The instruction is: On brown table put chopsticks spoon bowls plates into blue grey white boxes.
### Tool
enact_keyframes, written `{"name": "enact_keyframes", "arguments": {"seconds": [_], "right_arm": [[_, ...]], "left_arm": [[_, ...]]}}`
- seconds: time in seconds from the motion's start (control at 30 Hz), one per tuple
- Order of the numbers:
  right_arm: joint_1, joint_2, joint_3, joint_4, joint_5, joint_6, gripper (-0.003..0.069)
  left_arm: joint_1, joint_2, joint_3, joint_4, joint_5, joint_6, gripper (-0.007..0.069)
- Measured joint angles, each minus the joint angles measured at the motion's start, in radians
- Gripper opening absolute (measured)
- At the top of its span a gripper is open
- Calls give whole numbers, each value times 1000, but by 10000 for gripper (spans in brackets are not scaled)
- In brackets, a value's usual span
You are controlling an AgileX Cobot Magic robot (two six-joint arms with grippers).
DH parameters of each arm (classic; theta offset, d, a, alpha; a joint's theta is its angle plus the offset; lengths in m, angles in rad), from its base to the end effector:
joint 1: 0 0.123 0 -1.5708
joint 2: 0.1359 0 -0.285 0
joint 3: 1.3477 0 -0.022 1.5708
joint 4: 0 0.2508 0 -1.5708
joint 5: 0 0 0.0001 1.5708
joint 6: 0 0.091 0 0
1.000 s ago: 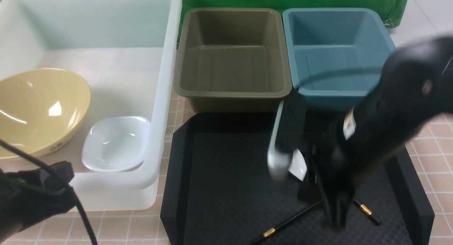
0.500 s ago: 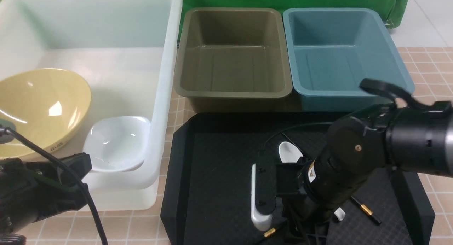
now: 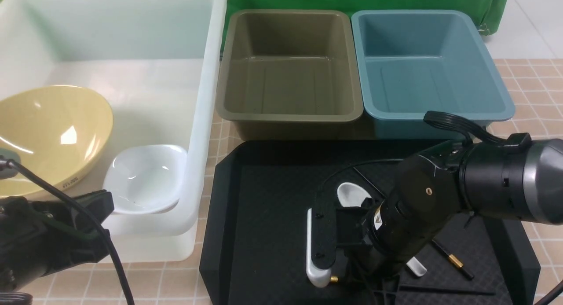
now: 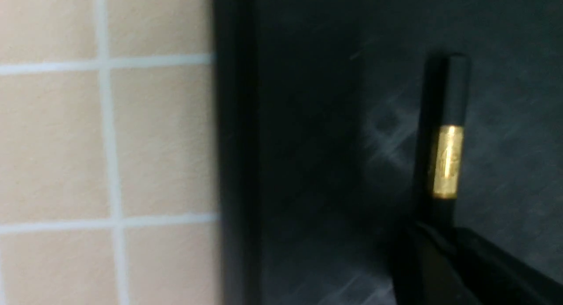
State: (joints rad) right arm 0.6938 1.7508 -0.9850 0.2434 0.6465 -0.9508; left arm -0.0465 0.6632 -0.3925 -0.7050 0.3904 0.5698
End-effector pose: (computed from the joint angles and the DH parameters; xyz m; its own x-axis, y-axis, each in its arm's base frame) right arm 0.2381 0.2152 0.1666 -0.0877 -0.9550 -0.2834 -0.9908 0.1130 -0.0741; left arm 0.1285 -0.0285 0.2618 -0.4909 -0.0710 -0.8683 0.2163 0.9555 -0.2004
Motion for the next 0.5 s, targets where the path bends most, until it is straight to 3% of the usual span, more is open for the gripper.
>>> {"name": "enact_keyframes", "arguments": {"seconds": [0.2, 0.37, 0.43, 0.5], "right_arm": [[0, -60, -18, 6, -40, 0, 86], [0, -186, -158, -15, 9, 0, 86], [-1, -217, -198, -36, -18, 0, 86], [-25, -244, -270, -87, -175, 0, 86]], "left_arm": [[0, 0, 0, 0, 0, 0, -6], [0, 0, 0, 0, -1, 0, -6], [0, 0, 0, 0, -5, 0, -6], [0, 0, 0, 0, -10, 0, -6]]}}
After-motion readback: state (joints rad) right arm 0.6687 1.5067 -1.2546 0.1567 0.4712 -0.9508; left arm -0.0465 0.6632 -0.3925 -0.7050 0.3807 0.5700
